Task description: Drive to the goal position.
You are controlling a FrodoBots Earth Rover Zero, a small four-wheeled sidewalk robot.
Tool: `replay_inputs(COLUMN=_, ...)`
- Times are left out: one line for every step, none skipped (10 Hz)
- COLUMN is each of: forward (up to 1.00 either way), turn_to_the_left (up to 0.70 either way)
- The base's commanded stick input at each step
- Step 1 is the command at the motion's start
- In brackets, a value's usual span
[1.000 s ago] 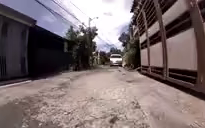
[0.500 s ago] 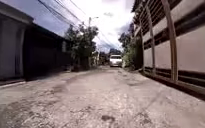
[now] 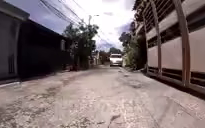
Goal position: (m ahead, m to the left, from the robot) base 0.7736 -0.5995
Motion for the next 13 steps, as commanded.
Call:
replay_inputs(forward=0.70, turn_to_the_left=0.00)
replay_inputs(forward=0.70, turn_to_the_left=0.00)
replay_inputs(forward=0.70, turn_to_the_left=0.00)
replay_inputs(forward=0.70, turn_to_the_left=0.00)
replay_inputs(forward=0.70, turn_to_the_left=0.00)
replay_inputs(forward=0.70, turn_to_the_left=0.00)
replay_inputs(forward=0.70, turn_to_the_left=0.00)
replay_inputs(forward=0.70, turn_to_the_left=0.00)
replay_inputs(forward=0.70, turn_to_the_left=0.00)
replay_inputs(forward=0.70, turn_to_the_left=0.00)
replay_inputs(forward=0.70, turn_to_the_left=0.00)
replay_inputs(forward=0.70, turn_to_the_left=0.00)
replay_inputs(forward=0.70, turn_to_the_left=0.00)
